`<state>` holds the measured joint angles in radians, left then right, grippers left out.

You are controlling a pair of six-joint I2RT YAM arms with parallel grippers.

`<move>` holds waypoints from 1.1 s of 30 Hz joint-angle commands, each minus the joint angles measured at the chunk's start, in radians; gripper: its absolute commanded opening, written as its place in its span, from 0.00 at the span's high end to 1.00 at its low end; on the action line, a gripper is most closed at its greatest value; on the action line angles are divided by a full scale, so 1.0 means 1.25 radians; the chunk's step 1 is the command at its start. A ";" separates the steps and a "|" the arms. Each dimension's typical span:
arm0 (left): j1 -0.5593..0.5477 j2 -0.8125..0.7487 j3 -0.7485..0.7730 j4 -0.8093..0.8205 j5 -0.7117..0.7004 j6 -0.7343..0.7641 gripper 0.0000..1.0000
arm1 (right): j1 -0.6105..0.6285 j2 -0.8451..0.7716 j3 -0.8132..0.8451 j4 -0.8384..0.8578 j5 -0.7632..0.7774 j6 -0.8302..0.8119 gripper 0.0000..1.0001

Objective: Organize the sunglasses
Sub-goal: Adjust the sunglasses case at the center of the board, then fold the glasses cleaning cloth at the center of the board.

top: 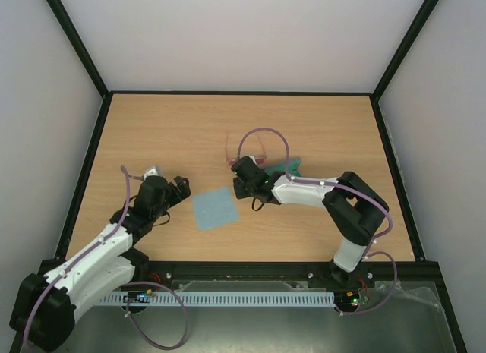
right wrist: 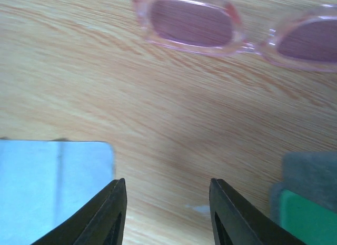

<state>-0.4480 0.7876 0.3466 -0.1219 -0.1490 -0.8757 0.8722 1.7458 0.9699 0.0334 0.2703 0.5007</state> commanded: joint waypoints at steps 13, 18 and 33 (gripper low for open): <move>-0.027 0.158 0.035 0.011 -0.003 0.029 0.01 | -0.002 0.074 0.126 -0.049 -0.213 -0.052 0.22; -0.055 0.166 0.082 -0.041 -0.037 0.045 0.01 | -0.002 0.031 0.125 -0.080 -0.193 -0.058 0.01; -0.100 0.207 0.139 -0.079 -0.041 0.104 0.01 | -0.112 -0.021 0.051 -0.042 -0.473 -0.039 0.42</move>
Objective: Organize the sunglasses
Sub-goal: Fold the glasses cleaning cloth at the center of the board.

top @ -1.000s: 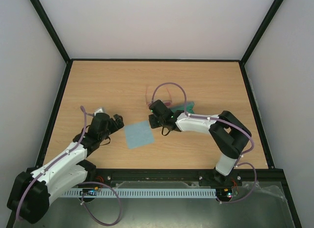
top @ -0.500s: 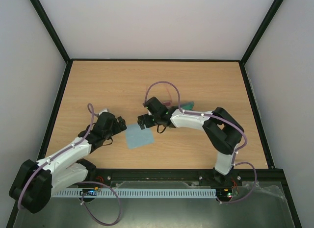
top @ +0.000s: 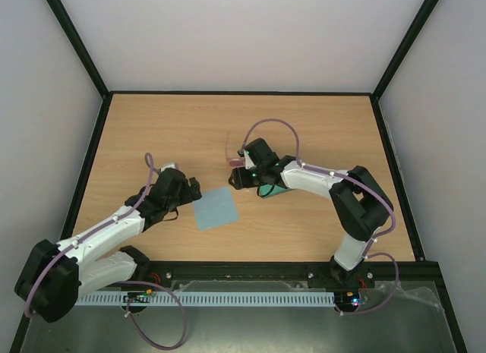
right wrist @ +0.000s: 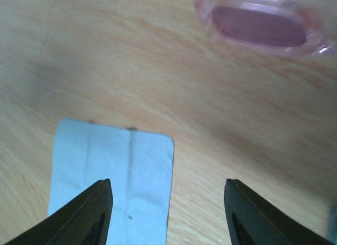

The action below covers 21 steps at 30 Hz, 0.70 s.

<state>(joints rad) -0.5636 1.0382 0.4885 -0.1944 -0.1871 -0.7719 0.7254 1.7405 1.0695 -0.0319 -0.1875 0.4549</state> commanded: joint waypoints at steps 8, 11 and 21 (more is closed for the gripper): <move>-0.037 0.022 0.016 0.004 -0.002 0.020 0.01 | 0.040 0.004 -0.033 0.027 0.033 -0.018 0.51; -0.038 0.047 0.006 0.015 -0.008 0.023 0.00 | 0.077 0.047 0.014 -0.015 0.114 -0.042 0.60; -0.039 -0.026 -0.045 0.002 0.010 0.007 0.01 | 0.108 0.126 0.089 -0.050 0.209 -0.060 0.74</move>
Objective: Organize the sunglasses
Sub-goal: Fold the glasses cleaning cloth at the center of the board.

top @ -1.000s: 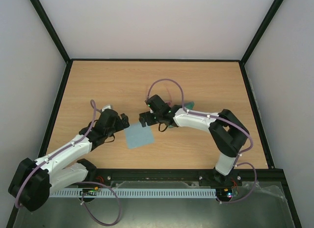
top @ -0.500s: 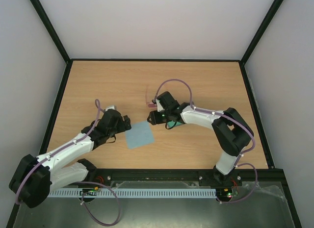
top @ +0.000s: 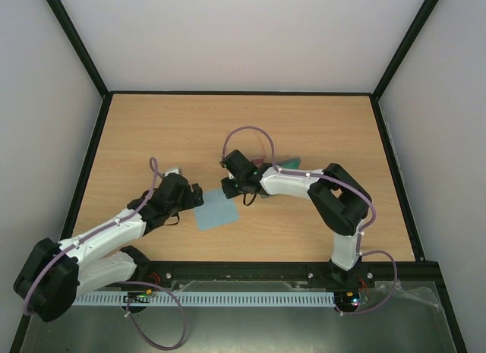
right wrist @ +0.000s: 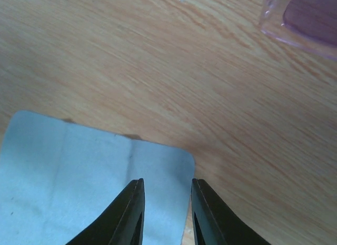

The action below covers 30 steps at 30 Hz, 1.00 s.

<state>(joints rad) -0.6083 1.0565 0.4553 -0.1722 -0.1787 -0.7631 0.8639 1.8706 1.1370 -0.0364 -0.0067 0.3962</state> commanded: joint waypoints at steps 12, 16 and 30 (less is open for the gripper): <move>-0.004 -0.109 -0.033 -0.055 -0.008 -0.001 0.01 | 0.002 0.049 0.044 -0.033 0.083 -0.023 0.79; -0.003 -0.107 -0.032 -0.054 -0.012 -0.004 0.00 | 0.006 0.052 0.046 -0.030 0.082 -0.028 0.78; -0.004 -0.097 -0.028 -0.050 -0.010 -0.006 0.00 | 0.011 0.091 0.062 -0.023 0.053 -0.032 0.78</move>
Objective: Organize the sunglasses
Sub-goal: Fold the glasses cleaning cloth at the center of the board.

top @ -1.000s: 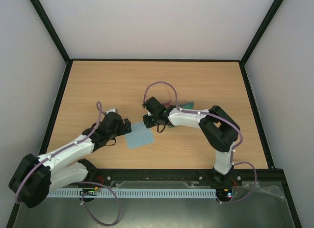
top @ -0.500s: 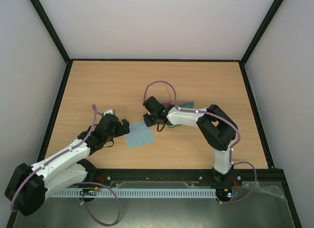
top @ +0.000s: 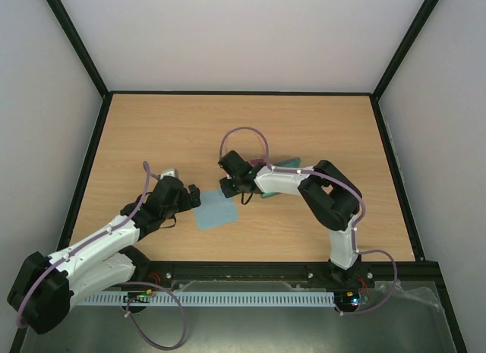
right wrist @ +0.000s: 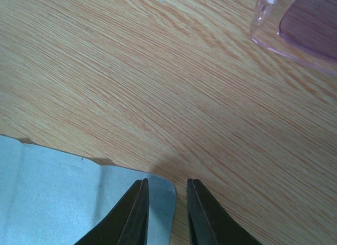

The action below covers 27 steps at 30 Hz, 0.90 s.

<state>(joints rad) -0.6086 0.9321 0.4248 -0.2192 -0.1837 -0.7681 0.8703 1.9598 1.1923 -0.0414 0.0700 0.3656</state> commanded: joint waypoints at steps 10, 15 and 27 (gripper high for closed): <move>-0.003 -0.012 -0.004 -0.025 -0.009 -0.004 0.00 | 0.016 0.031 0.025 -0.027 -0.004 -0.011 0.87; -0.003 -0.016 -0.006 -0.025 -0.009 -0.005 0.01 | 0.018 0.032 0.027 -0.031 0.003 -0.014 0.90; -0.003 0.078 -0.005 0.038 0.006 0.001 0.00 | 0.019 0.001 0.005 -0.015 0.022 -0.009 0.99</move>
<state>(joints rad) -0.6086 0.9787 0.4248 -0.2096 -0.1806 -0.7700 0.8852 1.9755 1.2091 -0.0395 0.0807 0.3550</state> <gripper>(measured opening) 0.994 0.017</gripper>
